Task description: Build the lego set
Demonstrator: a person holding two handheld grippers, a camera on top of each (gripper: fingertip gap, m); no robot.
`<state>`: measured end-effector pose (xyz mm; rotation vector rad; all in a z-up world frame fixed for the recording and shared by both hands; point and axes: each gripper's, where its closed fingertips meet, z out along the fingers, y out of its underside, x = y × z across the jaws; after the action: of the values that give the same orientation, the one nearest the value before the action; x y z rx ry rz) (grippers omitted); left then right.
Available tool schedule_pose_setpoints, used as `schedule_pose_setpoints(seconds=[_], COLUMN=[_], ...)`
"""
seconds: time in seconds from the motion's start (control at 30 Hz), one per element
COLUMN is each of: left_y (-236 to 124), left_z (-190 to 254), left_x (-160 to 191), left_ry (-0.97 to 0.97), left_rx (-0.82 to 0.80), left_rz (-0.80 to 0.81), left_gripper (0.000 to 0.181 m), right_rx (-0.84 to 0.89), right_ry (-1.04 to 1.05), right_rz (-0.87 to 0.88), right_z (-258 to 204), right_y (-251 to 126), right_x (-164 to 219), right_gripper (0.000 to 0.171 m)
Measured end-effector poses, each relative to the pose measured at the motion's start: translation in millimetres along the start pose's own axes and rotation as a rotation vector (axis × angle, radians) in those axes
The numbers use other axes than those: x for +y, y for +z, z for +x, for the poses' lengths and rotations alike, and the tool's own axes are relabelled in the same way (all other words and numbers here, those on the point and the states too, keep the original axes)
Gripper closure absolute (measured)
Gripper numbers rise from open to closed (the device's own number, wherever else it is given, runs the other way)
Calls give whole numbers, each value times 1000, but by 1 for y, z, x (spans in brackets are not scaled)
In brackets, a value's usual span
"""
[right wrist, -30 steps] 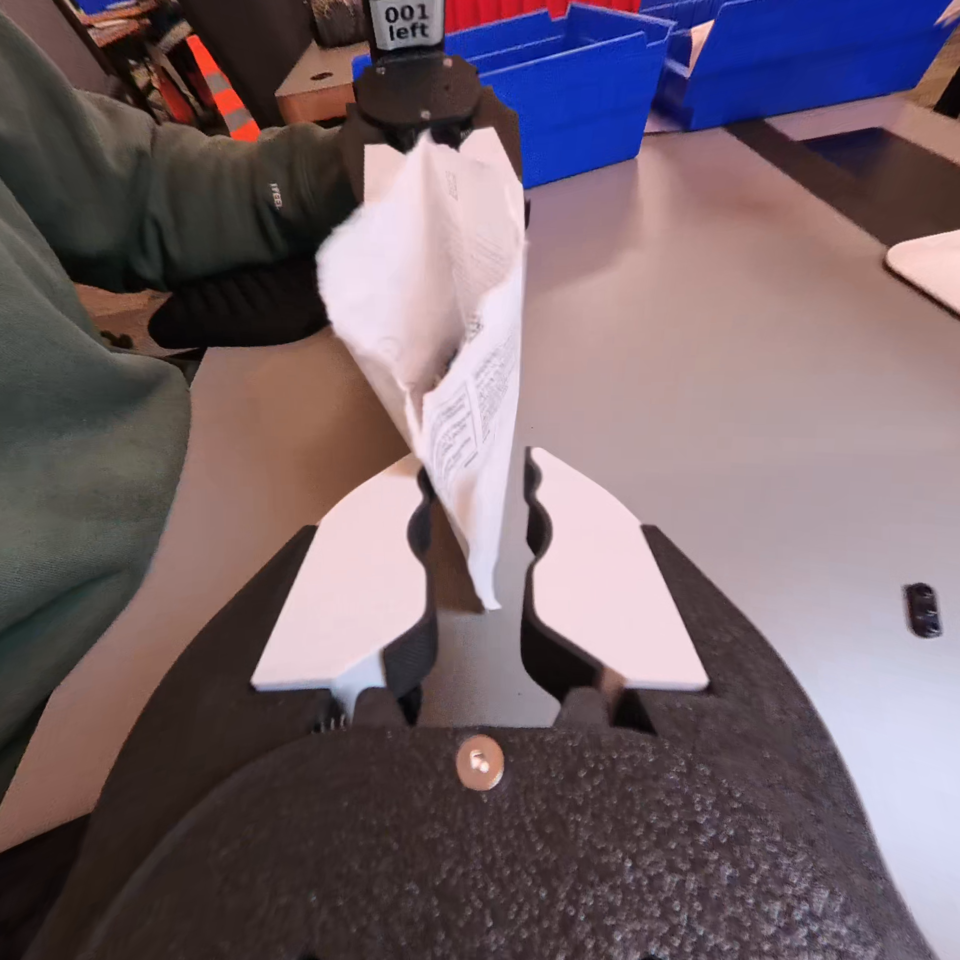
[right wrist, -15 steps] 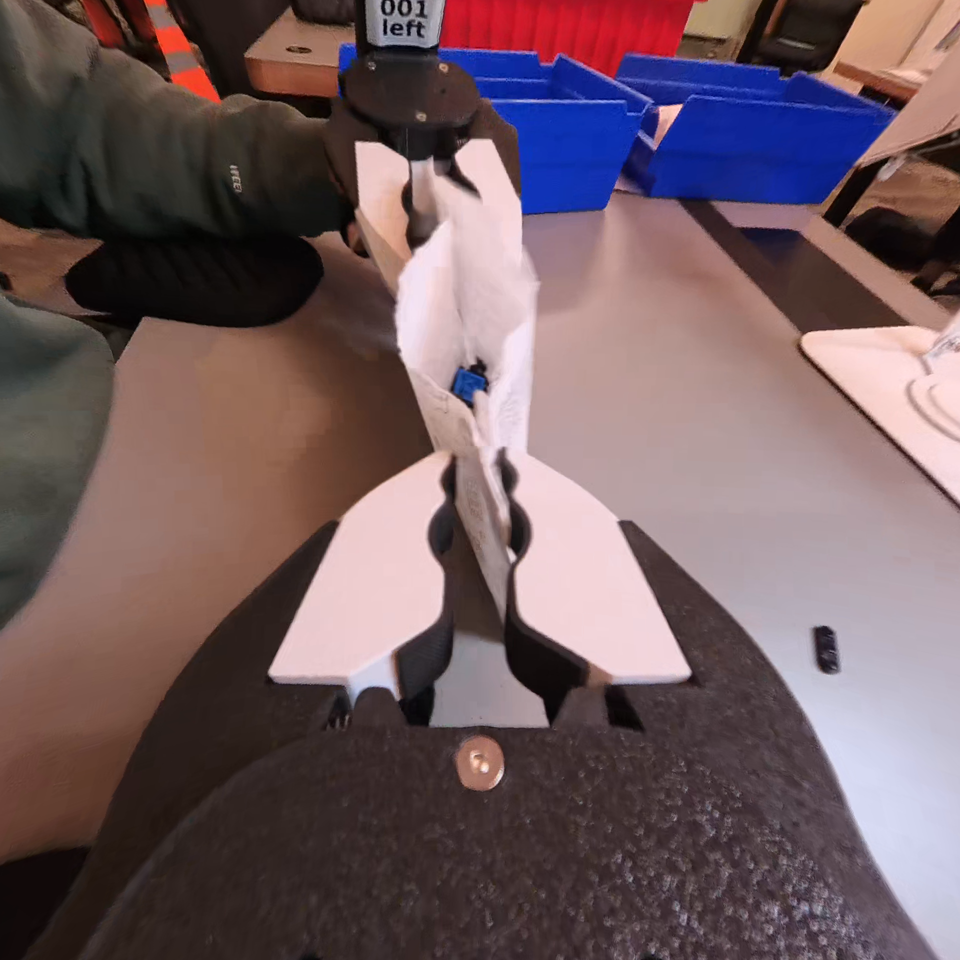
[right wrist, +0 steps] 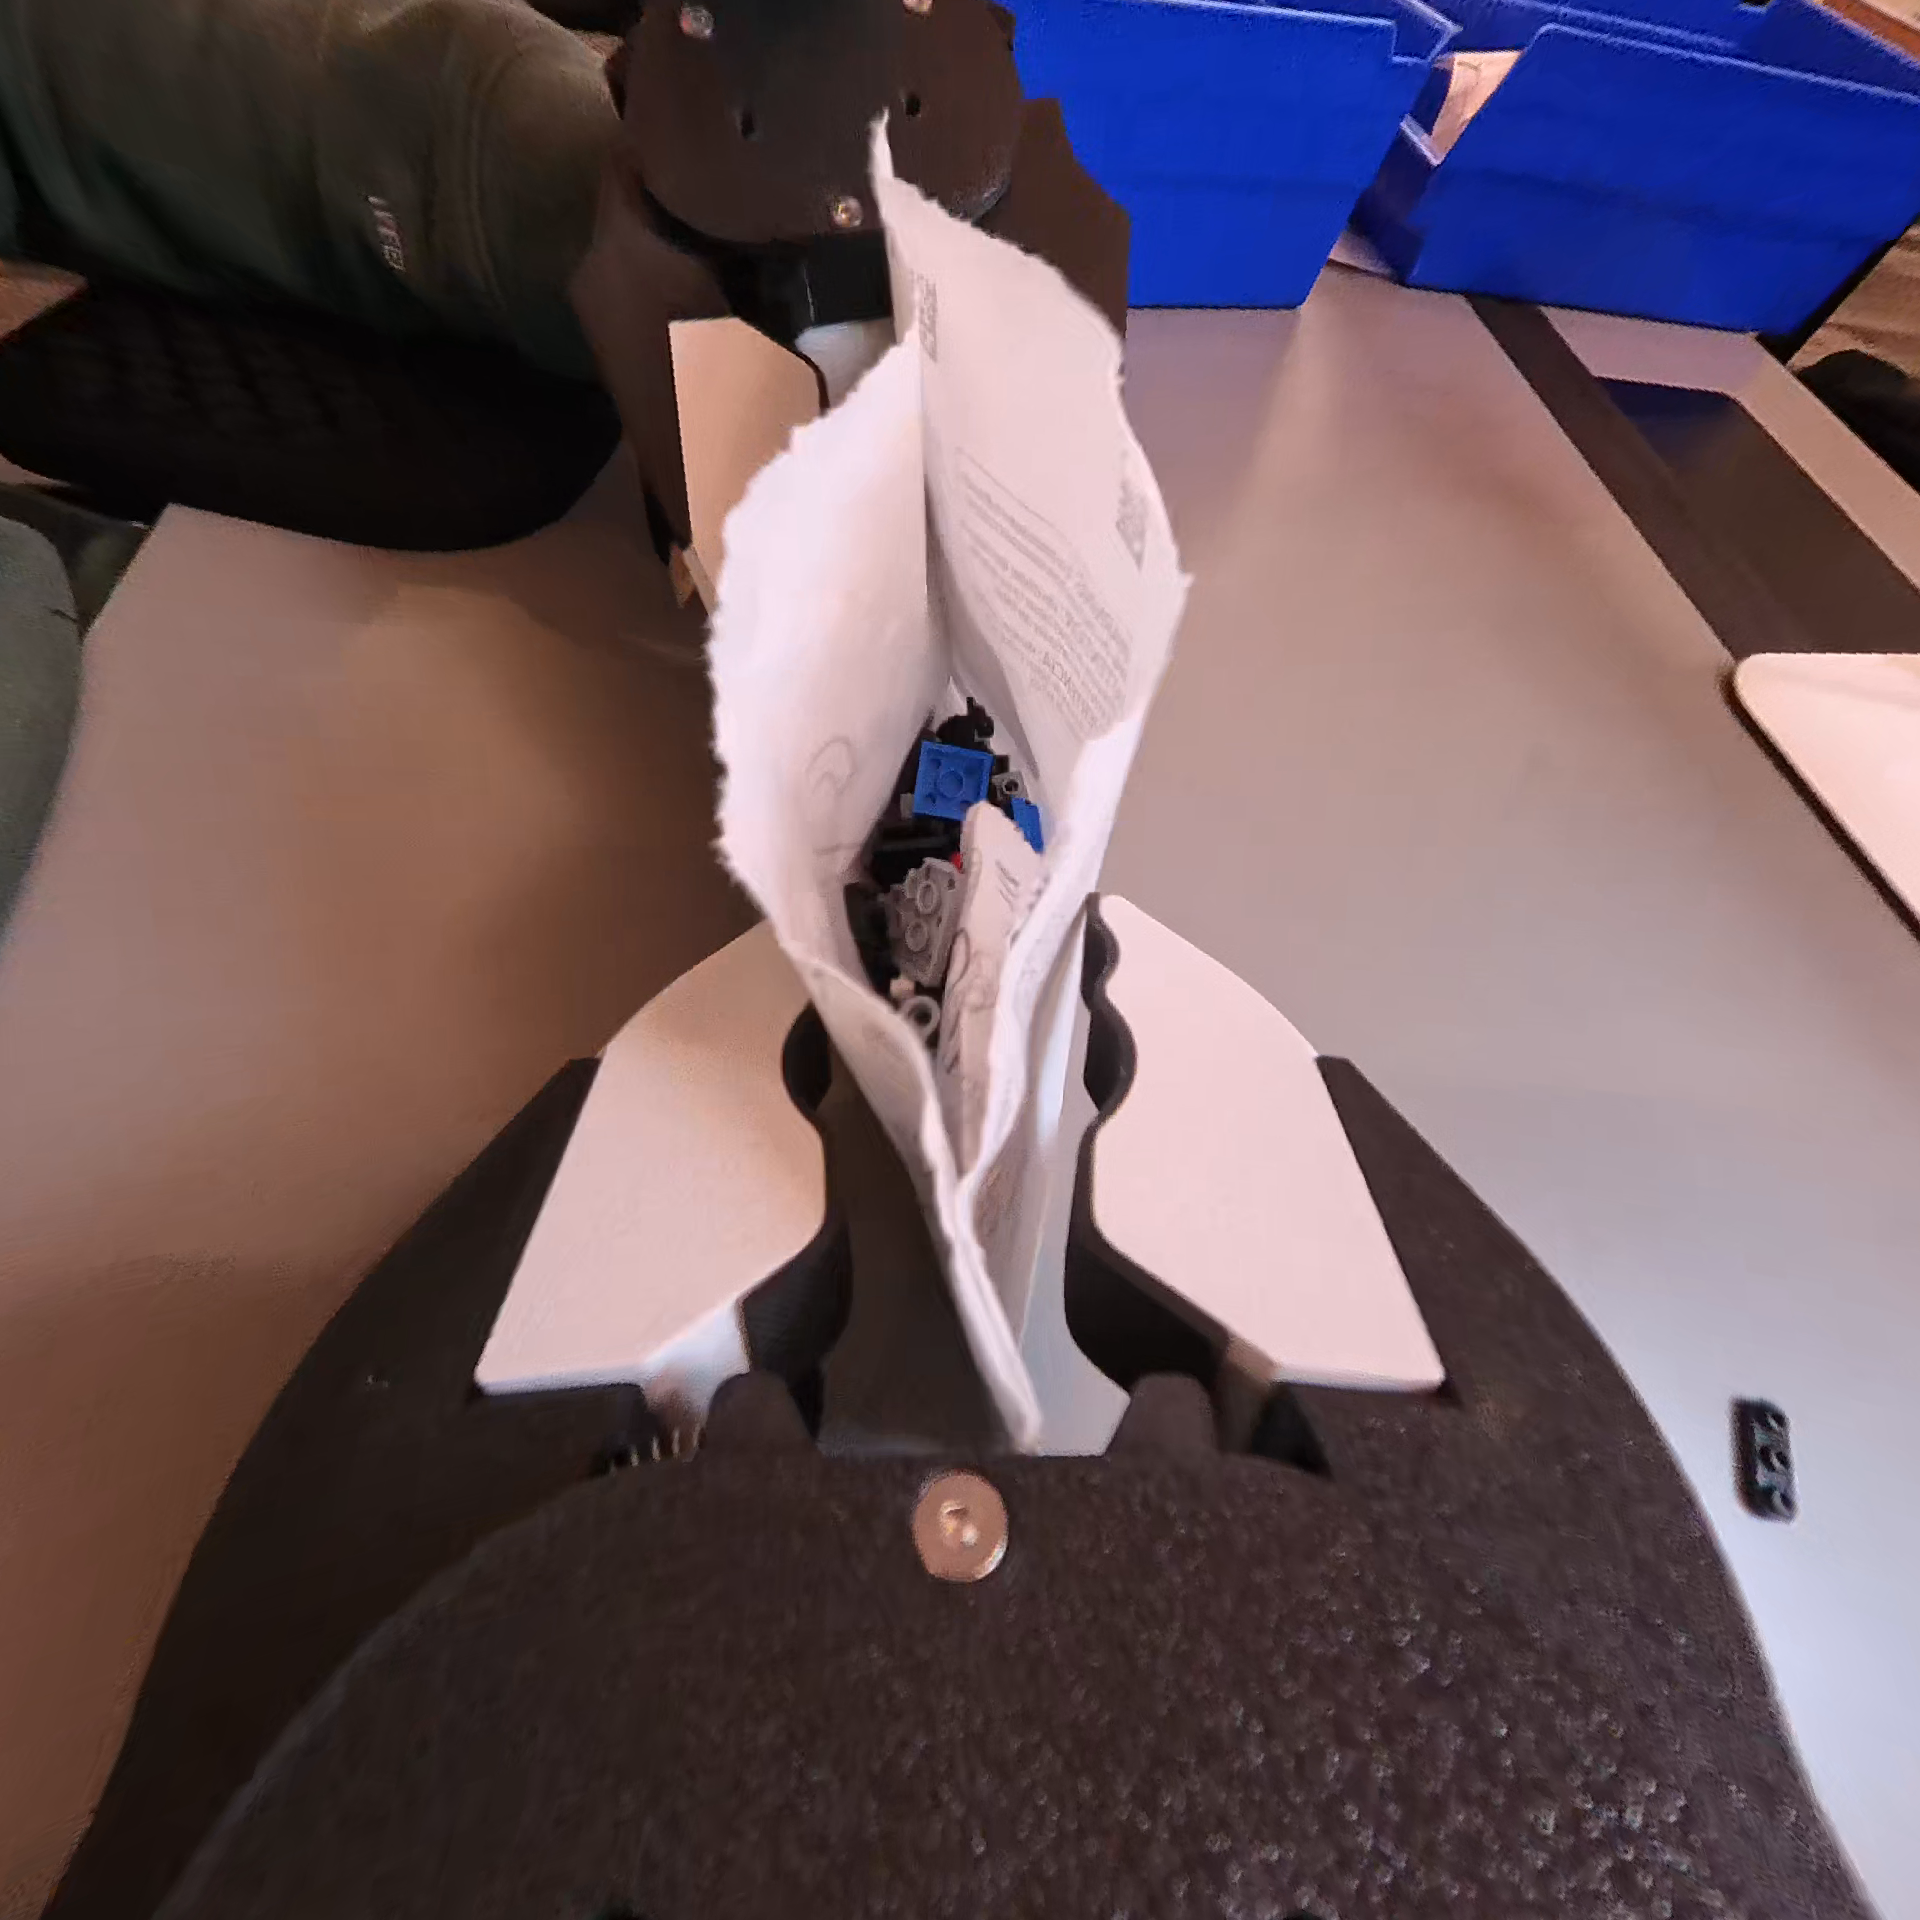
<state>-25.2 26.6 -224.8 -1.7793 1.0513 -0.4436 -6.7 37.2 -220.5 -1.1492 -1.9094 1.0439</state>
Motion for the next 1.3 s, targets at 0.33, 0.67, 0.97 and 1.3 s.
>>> schedule_pose_setpoints(seconds=[0.33,0.67,0.97,1.3], left_y=[-6,-15,-28,-35], left_z=[2,2,-3,-4], left_x=[-10,9,19,18], left_ry=[24,-62,-68,-48], left_rx=[38,104,99,109], left_rz=[67,56,38,56], left_gripper=[181,179,179,179], right_rx=[-59,-121,-99,-104], right_ry=[92,141,128,137], right_rz=[88,50,54,52], right_z=[-1,-3,2,2], right_y=[1,-4,-23,-18], right_x=[-11,2,6,13], right_gripper=[169,169,170,170])
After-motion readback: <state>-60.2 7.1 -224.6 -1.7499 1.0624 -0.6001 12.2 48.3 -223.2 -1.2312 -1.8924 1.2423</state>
